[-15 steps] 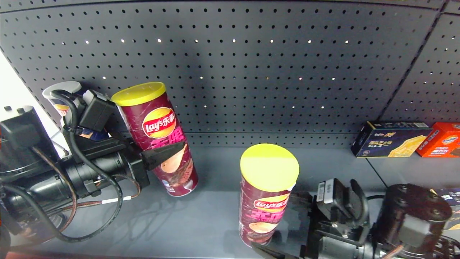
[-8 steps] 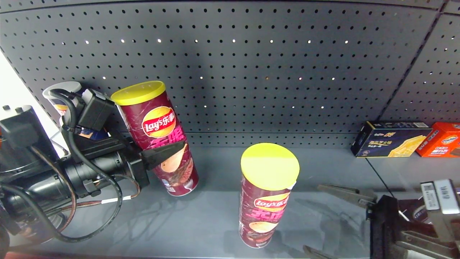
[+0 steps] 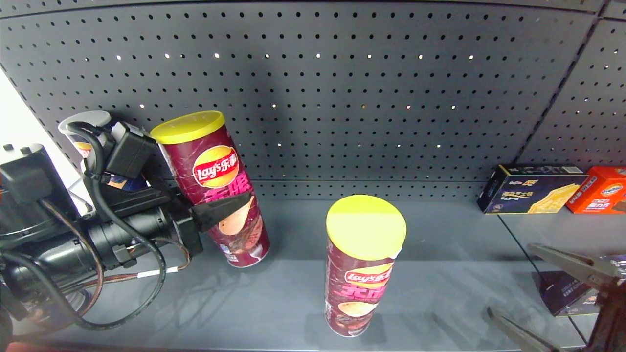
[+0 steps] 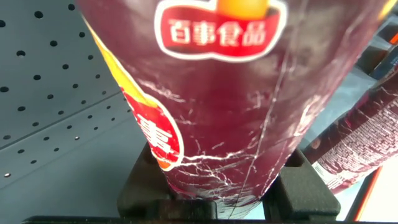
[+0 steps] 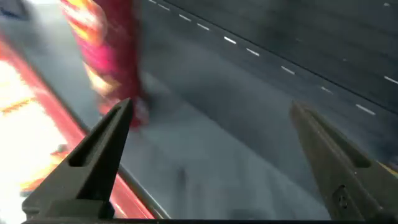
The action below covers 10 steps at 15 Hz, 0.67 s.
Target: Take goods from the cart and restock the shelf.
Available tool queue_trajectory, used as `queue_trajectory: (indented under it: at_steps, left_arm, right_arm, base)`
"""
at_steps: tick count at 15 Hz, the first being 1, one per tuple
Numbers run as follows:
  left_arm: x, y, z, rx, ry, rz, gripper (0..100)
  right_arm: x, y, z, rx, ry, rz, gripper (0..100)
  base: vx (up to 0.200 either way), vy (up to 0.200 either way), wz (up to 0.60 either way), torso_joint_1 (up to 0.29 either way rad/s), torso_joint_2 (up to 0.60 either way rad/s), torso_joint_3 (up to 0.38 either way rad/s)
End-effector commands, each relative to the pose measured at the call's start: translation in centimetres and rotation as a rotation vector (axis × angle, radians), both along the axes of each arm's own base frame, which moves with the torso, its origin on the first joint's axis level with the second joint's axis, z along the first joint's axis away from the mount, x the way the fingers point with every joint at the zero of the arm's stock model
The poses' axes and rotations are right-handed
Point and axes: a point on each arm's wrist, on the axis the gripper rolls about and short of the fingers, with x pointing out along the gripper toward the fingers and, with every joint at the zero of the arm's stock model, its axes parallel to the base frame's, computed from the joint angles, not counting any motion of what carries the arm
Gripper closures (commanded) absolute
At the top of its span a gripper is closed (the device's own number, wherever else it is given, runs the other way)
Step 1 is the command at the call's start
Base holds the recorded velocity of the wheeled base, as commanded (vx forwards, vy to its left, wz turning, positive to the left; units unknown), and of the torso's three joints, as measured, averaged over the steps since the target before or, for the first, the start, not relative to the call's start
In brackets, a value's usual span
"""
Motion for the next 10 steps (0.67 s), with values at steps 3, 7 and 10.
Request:
queue_trajectory:
  at_steps: [3, 7, 10]
  left_arm:
    - [0.0, -0.1, -0.1, 0.002, 0.003, -0.006, 100]
    - [-0.1, -0.1, 0.0, 0.001, 0.000, -0.006, 100]
    - [0.0, -0.1, -0.1, 0.001, 0.002, -0.007, 100]
  right_arm:
    - [-2.9, -2.4, -0.9, 0.050, -0.055, 0.006, 0]
    - [-5.7, -4.9, -3.2, 0.003, -0.006, 0.010, 0]
    - [-8.4, -7.3, -5.8, 0.004, 0.027, 0.008, 0]
  base:
    - [0.000, 0.000, 0.00, 0.000, 0.00, 0.000]
    - [0.000, 0.000, 0.00, 0.000, 0.00, 0.000]
    - [0.000, 0.000, 0.00, 0.000, 0.00, 0.000]
